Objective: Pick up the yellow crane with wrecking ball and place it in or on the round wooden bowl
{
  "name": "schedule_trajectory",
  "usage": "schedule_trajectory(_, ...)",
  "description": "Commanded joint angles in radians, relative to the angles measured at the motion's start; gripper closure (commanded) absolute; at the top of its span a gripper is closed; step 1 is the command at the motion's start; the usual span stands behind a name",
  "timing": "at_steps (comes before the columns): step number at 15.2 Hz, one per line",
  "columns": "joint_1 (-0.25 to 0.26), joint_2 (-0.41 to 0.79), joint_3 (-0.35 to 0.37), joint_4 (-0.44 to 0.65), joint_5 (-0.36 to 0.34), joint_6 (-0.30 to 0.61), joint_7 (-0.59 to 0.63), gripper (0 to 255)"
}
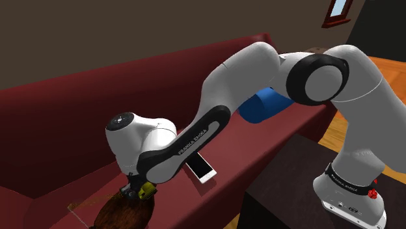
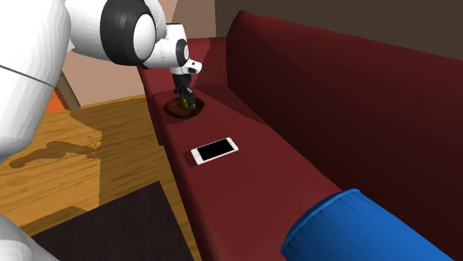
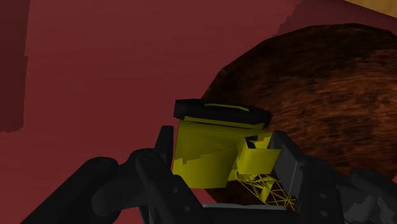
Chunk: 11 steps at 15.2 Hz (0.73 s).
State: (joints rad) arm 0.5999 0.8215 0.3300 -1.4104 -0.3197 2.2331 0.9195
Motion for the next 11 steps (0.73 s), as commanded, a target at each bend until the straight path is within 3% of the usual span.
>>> schedule_trajectory(1, 0.009, 0.024, -0.005, 0.02, -0.004, 0.004, 0.005, 255)
schedule_trajectory(11, 0.013, 0.045, -0.01, 0.022, -0.01, 0.023, 0.008, 255)
